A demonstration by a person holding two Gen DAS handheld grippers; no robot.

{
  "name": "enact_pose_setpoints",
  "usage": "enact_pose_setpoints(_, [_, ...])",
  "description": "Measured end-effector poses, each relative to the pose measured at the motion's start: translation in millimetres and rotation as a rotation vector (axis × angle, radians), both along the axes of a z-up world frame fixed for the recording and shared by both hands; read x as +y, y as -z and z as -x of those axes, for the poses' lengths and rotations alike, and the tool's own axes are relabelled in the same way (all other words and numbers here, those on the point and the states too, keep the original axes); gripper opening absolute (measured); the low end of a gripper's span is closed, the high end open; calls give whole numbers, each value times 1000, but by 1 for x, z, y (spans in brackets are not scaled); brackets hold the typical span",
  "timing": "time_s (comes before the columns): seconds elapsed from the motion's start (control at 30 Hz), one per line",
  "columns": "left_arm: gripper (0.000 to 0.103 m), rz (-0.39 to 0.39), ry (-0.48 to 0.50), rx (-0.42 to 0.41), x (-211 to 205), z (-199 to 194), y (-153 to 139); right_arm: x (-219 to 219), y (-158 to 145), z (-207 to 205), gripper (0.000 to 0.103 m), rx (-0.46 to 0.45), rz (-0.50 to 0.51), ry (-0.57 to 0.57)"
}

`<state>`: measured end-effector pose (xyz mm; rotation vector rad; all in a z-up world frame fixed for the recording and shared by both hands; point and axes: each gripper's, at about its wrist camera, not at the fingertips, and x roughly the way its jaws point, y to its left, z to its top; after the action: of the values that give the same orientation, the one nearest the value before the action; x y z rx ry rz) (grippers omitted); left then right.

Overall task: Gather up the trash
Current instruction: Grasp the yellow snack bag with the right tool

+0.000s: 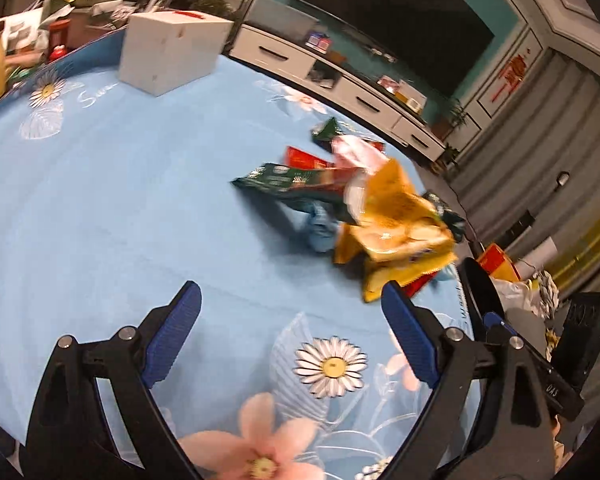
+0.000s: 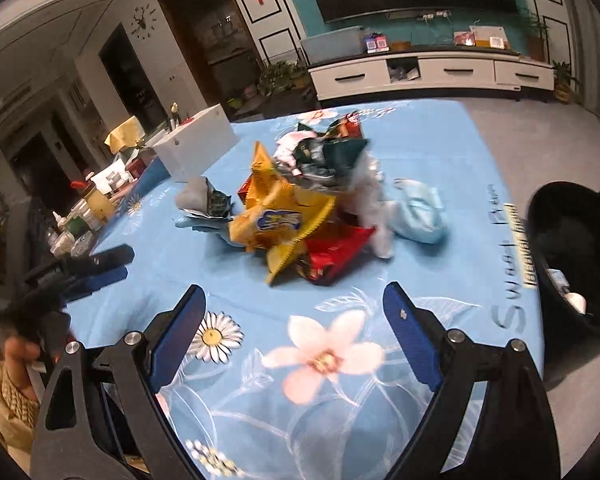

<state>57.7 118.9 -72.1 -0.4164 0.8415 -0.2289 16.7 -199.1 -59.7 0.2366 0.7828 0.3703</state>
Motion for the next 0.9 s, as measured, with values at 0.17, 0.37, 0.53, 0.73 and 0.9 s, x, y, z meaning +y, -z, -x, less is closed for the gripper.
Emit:
enact_pose_setpoints(0.17, [91,17,20,-27,3,-10,0,18,7,-24,88,23,-4,-4])
enact_pose_setpoints(0.37, [91,-23,82,-90,-16,-41,-16,31,13,-45,88,26,5,-6])
enact_pose_setpoints(0.53, [91,-97,161,-120,-42,-64,-21,34,18,-62,82,30,-26,11])
enact_pose_setpoints(0.73, [87,-191,219,-113,-68,-88,-17,35,22,-76,63,32,-50,23])
enact_pose_setpoints(0.9, [71,-264,208,-83,-79,-100,-5,36,27,-81,35,47,-42,28])
